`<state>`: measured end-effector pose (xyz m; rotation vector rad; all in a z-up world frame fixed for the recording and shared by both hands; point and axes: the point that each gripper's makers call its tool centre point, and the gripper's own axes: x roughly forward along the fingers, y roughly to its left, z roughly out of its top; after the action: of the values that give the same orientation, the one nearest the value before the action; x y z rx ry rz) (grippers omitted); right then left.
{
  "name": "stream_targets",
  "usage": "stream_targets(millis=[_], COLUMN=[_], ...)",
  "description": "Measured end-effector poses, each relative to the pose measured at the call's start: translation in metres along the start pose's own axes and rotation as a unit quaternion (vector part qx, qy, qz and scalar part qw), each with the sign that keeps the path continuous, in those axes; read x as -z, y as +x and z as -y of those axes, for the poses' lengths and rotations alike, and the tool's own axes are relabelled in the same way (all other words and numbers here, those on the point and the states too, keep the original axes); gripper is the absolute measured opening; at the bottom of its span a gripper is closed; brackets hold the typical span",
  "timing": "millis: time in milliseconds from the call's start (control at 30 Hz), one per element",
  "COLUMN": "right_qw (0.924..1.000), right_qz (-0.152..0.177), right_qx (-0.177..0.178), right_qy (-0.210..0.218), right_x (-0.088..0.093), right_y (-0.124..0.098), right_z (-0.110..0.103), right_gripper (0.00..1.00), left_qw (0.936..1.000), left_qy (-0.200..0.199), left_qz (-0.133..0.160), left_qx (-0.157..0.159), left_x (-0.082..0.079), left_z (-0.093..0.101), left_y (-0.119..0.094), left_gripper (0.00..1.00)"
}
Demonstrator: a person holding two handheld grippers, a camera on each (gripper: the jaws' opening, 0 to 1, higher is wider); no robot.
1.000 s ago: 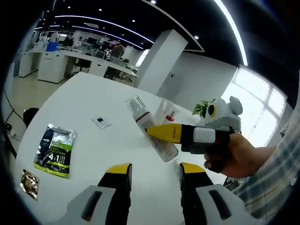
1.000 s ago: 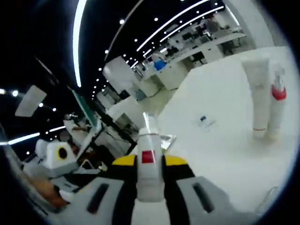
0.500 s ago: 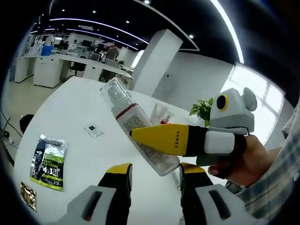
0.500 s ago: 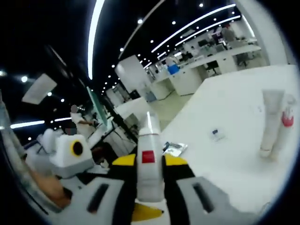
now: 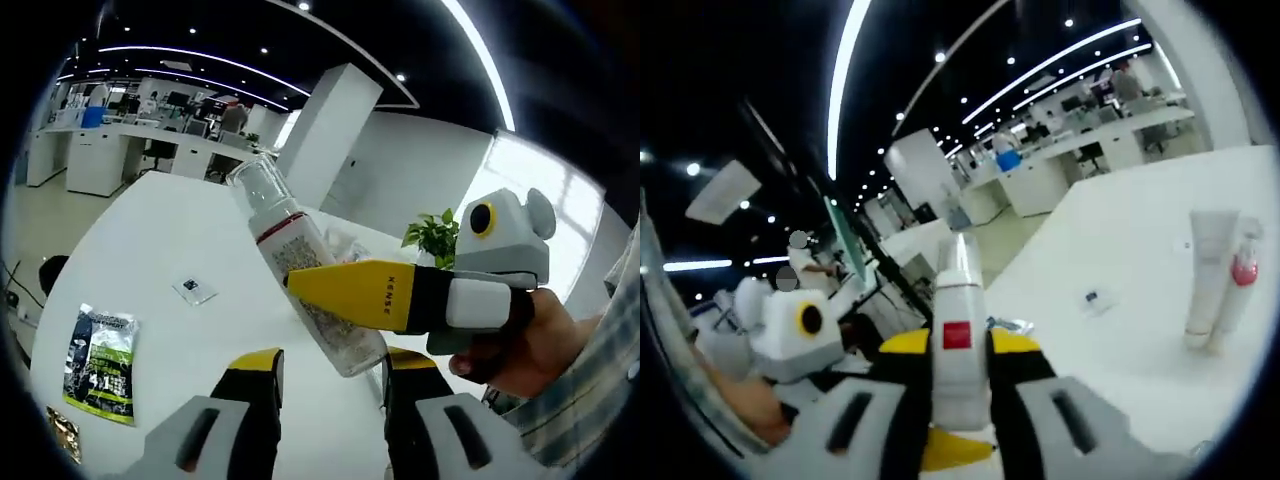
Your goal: Arrange the skincare products in the storage area until every visible bottle or jar stands upright without overlapping.
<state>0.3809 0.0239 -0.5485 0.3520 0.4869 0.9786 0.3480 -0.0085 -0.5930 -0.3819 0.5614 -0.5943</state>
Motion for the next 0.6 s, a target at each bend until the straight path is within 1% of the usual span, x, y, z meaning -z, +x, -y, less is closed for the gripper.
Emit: stream_targets(millis=[100, 133, 167, 200, 233, 267, 300, 367, 433, 533, 600], right_qw=[1.0, 1.0, 0.9999, 0.9999, 0.9999, 0.9999, 0.9999, 0.9998, 0.9997, 0.9997, 0.9996], right_qz=[0.003, 0.005, 0.008, 0.01, 0.009, 0.009, 0.007, 0.004, 0.007, 0.015, 0.02], right_qx=[0.004, 0.005, 0.005, 0.005, 0.005, 0.005, 0.006, 0.01, 0.015, 0.014, 0.012], right_qy=[-0.004, -0.006, -0.008, -0.012, -0.014, -0.013, -0.013, -0.018, -0.019, -0.014, -0.013], right_x=[-0.002, -0.003, -0.004, -0.006, -0.006, -0.005, -0.003, 0.0, -0.001, -0.004, -0.007], right_y=[-0.003, -0.004, -0.006, -0.007, -0.008, -0.008, -0.009, -0.009, -0.009, -0.01, -0.011], right_z=[0.001, 0.002, 0.002, 0.002, 0.002, 0.003, 0.004, 0.004, 0.006, 0.007, 0.005], right_gripper=[0.2, 0.2, 0.2, 0.2, 0.2, 0.2, 0.2, 0.2, 0.2, 0.2, 0.2], left_qw=[1.0, 0.9999, 0.9989, 0.9977, 0.9984, 0.9992, 0.9996, 0.9997, 0.9998, 0.9999, 0.9998], left_qy=[0.0, 0.009, 0.032, 0.051, 0.038, 0.021, -0.008, -0.003, 0.003, 0.003, 0.005], left_qz=[-0.002, -0.008, -0.023, -0.035, -0.026, -0.014, -0.005, -0.001, -0.007, -0.011, -0.015], left_qx=[0.002, -0.004, -0.024, -0.029, -0.033, -0.031, -0.027, -0.026, -0.02, 0.002, 0.009], left_x=[0.001, 0.003, 0.008, 0.013, 0.012, 0.009, 0.006, 0.006, 0.009, 0.013, 0.015], left_z=[0.002, 0.001, -0.007, -0.01, -0.012, -0.013, -0.013, -0.015, -0.012, 0.001, 0.006], left_y=[0.001, 0.001, -0.001, -0.003, -0.004, -0.006, -0.008, -0.01, -0.009, -0.01, -0.009], left_gripper=[0.4, 0.37, 0.3, 0.23, 0.21, 0.22, 0.22, 0.23, 0.25, 0.33, 0.35])
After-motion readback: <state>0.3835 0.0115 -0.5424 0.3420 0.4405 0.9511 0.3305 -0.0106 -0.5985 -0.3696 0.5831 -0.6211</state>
